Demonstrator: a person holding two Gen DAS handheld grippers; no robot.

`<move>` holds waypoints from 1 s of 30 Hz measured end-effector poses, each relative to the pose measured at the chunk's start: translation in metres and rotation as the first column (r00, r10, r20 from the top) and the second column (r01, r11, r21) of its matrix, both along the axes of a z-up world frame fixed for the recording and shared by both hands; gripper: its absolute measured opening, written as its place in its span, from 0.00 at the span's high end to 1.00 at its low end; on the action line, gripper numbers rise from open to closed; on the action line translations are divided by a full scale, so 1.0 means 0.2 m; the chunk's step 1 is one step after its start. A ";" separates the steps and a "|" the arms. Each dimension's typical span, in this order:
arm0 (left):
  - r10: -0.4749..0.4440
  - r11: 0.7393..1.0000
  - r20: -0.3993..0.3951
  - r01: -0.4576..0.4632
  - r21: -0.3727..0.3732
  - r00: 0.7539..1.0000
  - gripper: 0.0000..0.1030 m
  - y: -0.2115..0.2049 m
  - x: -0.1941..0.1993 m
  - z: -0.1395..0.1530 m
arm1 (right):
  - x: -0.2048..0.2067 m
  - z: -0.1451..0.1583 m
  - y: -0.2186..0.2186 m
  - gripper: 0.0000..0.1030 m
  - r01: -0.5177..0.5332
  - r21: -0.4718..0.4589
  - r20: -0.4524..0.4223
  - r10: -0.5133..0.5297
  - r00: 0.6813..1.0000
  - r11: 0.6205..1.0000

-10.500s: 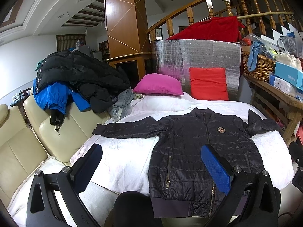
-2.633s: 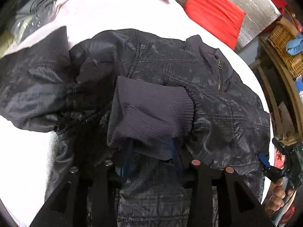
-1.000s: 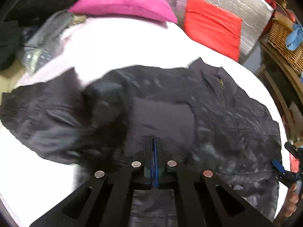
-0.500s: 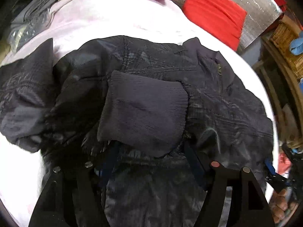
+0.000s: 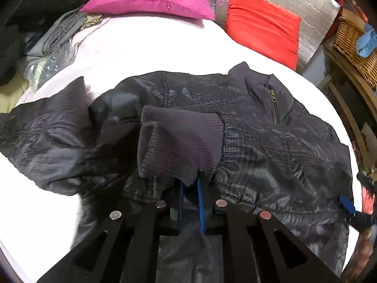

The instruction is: Fold large clothes

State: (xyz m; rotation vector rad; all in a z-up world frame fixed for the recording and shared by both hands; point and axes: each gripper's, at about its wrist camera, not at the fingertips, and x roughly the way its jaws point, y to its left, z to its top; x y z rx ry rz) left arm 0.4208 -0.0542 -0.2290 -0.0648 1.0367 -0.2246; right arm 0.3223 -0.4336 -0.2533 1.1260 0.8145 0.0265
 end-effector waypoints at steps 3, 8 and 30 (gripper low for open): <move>-0.018 1.000 -0.015 0.018 0.005 1.000 0.89 0.04 -0.06 -0.01 | 0.01 -0.01 0.01 0.28 -0.016 -0.014 -0.025 0.016 1.000 1.000; -0.025 1.000 -0.077 0.024 -0.011 0.997 0.86 0.10 -0.10 -0.07 | 0.05 -0.05 0.08 0.29 -0.057 -0.042 -0.080 0.053 0.995 0.998; 0.591 0.793 -0.039 -0.588 -0.160 0.806 0.32 1.74 -0.23 0.04 | 0.04 -0.04 0.16 0.28 -0.081 -0.088 -0.076 0.075 0.994 0.993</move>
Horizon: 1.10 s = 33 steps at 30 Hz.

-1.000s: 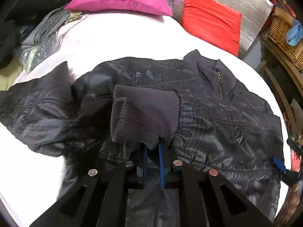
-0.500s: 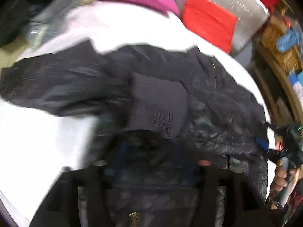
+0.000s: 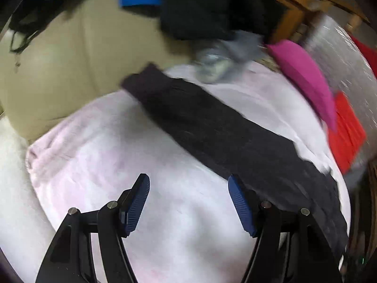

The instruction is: Fold large clothes

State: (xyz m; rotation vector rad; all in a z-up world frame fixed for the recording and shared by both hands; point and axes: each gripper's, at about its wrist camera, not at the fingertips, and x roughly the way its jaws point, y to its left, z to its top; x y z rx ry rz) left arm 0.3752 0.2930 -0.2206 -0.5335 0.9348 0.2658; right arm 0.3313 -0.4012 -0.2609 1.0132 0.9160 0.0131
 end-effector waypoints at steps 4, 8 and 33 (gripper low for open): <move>0.089 0.994 -0.031 -0.091 -0.064 0.996 0.32 0.13 0.11 -0.11 | 0.00 0.04 0.03 0.28 0.001 -0.053 0.039 0.001 0.999 0.999; 0.146 0.981 -0.034 -0.149 -0.121 0.989 0.32 0.20 0.26 -0.19 | -0.01 0.10 0.06 0.28 -0.002 -0.106 0.085 0.011 0.996 0.994; 0.060 0.998 0.189 -0.057 -0.021 0.980 0.94 0.09 0.51 -0.14 | -0.03 0.14 0.06 0.28 0.026 -0.269 0.107 0.003 0.994 0.963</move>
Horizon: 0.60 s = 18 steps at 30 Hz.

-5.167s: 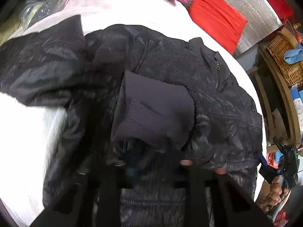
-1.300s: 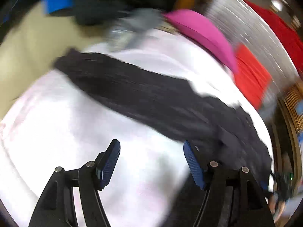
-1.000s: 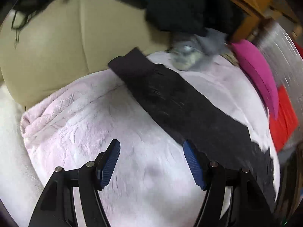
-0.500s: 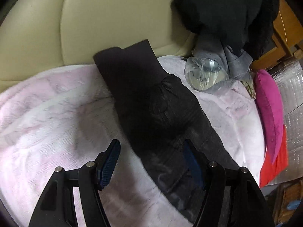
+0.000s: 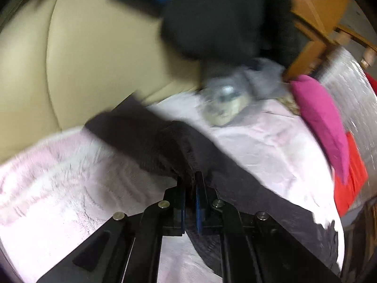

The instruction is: Fold large clothes

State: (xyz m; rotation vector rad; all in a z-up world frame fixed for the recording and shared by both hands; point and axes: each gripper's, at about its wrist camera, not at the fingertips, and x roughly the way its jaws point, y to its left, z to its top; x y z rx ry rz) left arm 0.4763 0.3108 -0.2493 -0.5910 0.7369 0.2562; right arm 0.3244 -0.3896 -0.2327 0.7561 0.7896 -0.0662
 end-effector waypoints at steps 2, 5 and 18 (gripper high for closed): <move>-0.049 0.998 0.025 0.048 0.047 0.998 0.94 -0.09 -0.02 0.13 | -0.01 0.01 0.00 0.28 0.003 0.005 0.005 -0.003 1.000 1.000; -0.131 0.987 0.055 0.125 0.099 0.990 0.95 -0.24 -0.04 0.30 | -0.03 0.03 -0.01 0.28 0.007 0.025 0.014 -0.007 1.000 1.000; -0.603 0.773 0.102 0.548 0.321 0.791 0.96 -1.40 -0.29 0.75 | -0.11 0.08 -0.13 0.28 0.048 0.163 0.062 -0.059 0.996 0.986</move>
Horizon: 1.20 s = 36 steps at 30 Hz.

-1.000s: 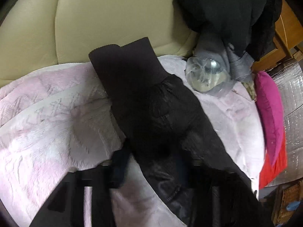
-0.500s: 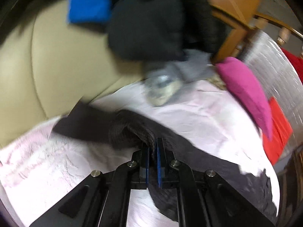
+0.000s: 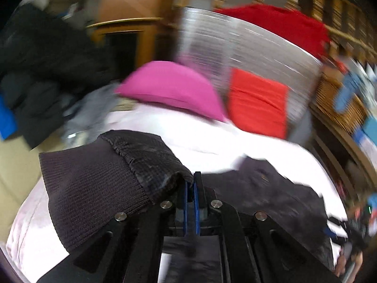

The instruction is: Fold large clothes

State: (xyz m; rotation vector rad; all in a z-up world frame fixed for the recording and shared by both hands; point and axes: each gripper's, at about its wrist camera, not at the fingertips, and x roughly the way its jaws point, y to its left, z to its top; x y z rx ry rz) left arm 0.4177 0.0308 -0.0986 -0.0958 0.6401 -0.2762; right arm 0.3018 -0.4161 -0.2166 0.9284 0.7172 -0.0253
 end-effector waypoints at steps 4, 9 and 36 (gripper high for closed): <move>-0.137 0.990 -0.008 0.137 0.037 0.991 0.96 -0.36 -0.12 -0.06 | -0.02 0.01 -0.03 0.28 0.005 0.044 0.011 -0.006 1.000 0.999; -0.279 0.959 -0.097 0.283 0.029 0.955 0.96 -0.73 -0.26 -0.28 | -0.04 0.00 -0.07 0.28 0.013 0.086 0.014 -0.014 1.000 0.996; 0.046 0.976 -0.128 -0.072 -0.204 0.991 0.31 -0.03 -0.20 -0.47 | -0.01 -0.01 0.27 0.28 -0.268 -0.026 -0.038 0.267 0.963 0.963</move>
